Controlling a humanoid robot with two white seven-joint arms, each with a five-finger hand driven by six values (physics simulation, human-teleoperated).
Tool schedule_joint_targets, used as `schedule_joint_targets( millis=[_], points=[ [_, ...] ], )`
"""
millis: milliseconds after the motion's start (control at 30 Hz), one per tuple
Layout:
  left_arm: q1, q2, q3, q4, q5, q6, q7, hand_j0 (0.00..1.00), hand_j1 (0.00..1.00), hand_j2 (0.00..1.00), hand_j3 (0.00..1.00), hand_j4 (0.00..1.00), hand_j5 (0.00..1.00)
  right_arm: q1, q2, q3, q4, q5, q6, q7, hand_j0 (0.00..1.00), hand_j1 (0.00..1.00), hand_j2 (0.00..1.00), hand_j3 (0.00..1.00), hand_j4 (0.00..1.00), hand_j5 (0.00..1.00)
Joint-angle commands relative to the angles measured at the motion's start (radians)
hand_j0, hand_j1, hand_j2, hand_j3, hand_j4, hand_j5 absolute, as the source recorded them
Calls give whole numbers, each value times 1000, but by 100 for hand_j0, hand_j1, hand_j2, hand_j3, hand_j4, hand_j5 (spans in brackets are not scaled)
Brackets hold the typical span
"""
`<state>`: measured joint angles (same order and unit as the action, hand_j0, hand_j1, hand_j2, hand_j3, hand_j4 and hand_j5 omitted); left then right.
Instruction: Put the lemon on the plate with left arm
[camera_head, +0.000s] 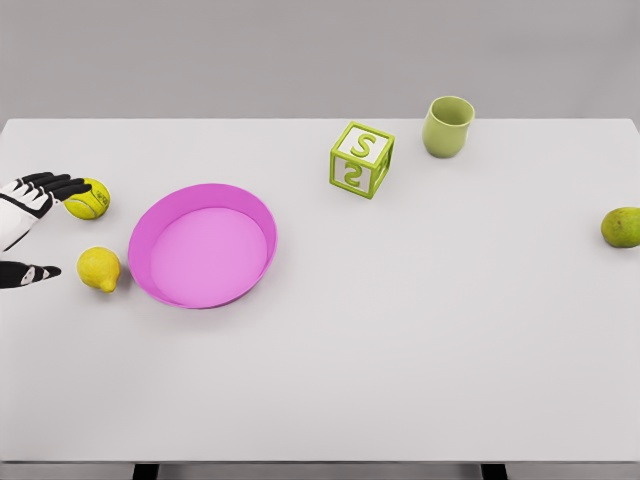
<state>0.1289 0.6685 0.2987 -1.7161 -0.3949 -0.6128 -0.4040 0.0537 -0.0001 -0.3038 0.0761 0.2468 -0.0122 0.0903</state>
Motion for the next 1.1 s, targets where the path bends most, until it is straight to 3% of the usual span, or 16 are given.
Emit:
schedule_joint_targets(
  millis=[0, 333, 400, 500, 600, 667, 833, 900, 1067],
  points=[
    [-2, 0, 2, 0, 7, 2, 1, 100, 100, 100, 100, 100, 100, 0, 0, 0, 1, 0, 0, 0, 100, 100, 100, 100, 100, 100],
    [-2, 0, 14, -3, 11, 2, 1, 100, 100, 100, 100, 100, 100, 0, 0, 0, 1, 0, 0, 0, 100, 100, 100, 100, 100, 100],
    [-5, 8, 14, -20, 62, 2, 2, 100, 100, 100, 100, 100, 100, 0, 0, 0, 1, -1, 0, 0, 100, 100, 100, 100, 100, 100],
    [-3, 8, 8, -30, 70, 2, 2, 100, 100, 100, 100, 100, 100, 0, 0, 0, 1, 0, 0, 0, 100, 100, 100, 100, 100, 100],
    [49, 40, 5, -33, 169, 2, 1, 100, 100, 100, 100, 100, 100, 0, 0, 0, 1, 0, 0, 0, 100, 100, 100, 100, 100, 100],
    [92, 103, -46, -34, 232, 2, -22, 100, 100, 100, 100, 100, 100, 0, 0, 0, 1, 0, 0, 0, 100, 100, 100, 100, 100, 100],
    [87, 171, -95, -33, 378, 2, -205, 100, 100, 100, 100, 100, 100, 0, 0, 0, 1, 0, 0, 0, 100, 100, 100, 100, 100, 100],
    [68, 192, -107, -33, 426, 2, -207, 100, 100, 100, 100, 100, 100, 0, 0, 0, 1, 0, 0, 0, 100, 100, 100, 100, 100, 100],
    [29, 191, -122, -22, 447, 54, -207, 100, 100, 100, 100, 100, 100, 0, 0, 0, 1, 0, 0, 0, 100, 100, 100, 100, 100, 100]
  ],
)
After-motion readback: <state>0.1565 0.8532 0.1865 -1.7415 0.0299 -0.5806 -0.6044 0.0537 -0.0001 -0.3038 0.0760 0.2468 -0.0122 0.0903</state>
